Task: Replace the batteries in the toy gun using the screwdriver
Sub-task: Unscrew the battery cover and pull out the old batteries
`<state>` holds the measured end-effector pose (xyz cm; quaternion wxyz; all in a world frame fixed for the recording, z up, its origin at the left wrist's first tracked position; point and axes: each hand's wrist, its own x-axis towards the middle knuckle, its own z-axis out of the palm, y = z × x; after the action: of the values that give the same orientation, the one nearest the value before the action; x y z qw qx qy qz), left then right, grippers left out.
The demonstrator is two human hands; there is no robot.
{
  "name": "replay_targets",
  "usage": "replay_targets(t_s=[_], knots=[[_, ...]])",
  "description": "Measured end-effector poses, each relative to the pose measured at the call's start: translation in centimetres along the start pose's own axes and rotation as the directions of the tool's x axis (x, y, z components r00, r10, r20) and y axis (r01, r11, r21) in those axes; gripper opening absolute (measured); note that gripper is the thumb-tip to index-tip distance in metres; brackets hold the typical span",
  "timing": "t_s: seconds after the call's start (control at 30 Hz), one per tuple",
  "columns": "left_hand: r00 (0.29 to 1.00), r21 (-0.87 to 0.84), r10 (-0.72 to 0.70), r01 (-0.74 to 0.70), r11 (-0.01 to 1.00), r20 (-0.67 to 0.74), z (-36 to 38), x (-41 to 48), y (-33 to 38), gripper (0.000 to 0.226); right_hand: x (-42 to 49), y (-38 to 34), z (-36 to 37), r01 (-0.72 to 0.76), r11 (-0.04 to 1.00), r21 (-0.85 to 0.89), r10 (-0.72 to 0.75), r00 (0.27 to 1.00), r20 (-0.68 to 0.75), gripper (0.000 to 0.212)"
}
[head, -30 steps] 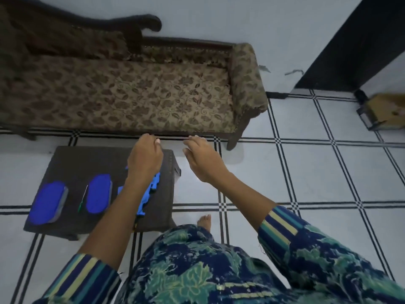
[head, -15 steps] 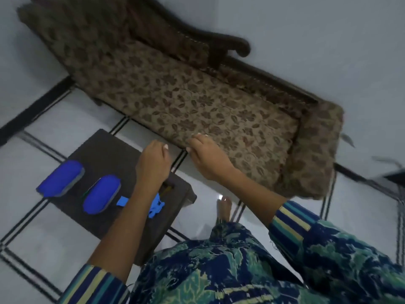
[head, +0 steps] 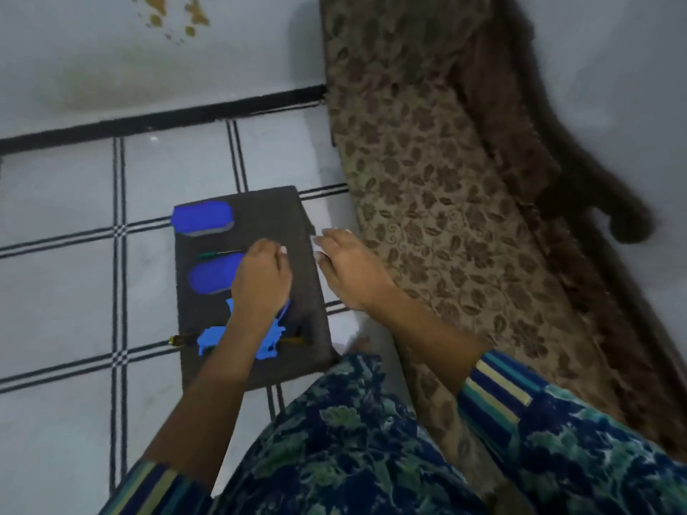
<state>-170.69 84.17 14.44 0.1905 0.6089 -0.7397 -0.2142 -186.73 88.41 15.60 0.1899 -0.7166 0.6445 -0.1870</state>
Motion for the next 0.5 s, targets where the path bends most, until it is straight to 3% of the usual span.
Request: replay_targets(t_s=[0.23,0.37,0.5], knots=[[0.97,-0.051,-0.229,0.225,0.973,-0.081,0.9,4.4,-2.1,0.025,7.5,1.4,0.6,0.175,0.984,0.02,-0.176,0.975,0.138,0.036],[0.913,-0.095,-0.38,0.369,0.924,-0.148,0.3,5.4,-3.0,0.03,11.7,0.5,0.7,0.271,0.962,0.018,-0.268,0.936,0.228,0.038],[0.822,-0.147,-0.523,0.502,0.852,-0.224,-0.6,4.8,-4.4,0.026,14.6,-1.6,2.4,0.395,0.914,0.094,-0.402,0.848,0.345,0.036]])
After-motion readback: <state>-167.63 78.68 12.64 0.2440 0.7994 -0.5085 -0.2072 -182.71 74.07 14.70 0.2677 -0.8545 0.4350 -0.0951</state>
